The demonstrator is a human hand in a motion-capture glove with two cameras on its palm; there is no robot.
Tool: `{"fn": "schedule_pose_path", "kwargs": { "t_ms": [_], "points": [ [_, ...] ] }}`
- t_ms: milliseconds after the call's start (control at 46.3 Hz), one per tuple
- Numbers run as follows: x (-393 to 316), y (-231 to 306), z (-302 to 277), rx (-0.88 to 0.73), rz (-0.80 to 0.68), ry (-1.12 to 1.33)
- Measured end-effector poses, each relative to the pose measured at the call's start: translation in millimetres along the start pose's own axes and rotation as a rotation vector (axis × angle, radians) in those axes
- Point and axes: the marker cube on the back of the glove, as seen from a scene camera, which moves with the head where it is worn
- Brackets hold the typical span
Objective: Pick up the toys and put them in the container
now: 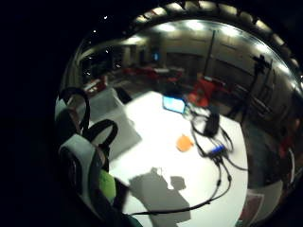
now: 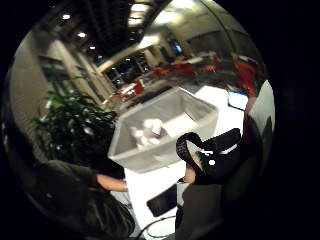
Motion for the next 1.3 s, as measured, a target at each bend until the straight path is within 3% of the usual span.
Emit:
{"fn": "schedule_pose_path", "kwargs": {
  "t_ms": [108, 238, 389, 497, 627, 822, 973, 1103, 1297],
  "points": [
    [-65, -58, -2, 0.005, -0.087, -0.120],
    [-103, -102, 34, -0.071, -0.065, -0.074],
    [-101, -89, 95, -0.473, -0.013, 0.112],
    [-45, -51, 107, -0.666, -0.179, 0.382],
    [-14, -15, 84, -0.655, 0.034, 0.160],
    [141, 39, 53, -0.616, 0.464, 0.365],
    [216, 94, 69, -0.685, 0.692, 0.477],
    [232, 112, 93, -0.679, 0.757, 0.537],
    [225, 110, 109, -0.619, 0.689, 0.592]
  ]
}}
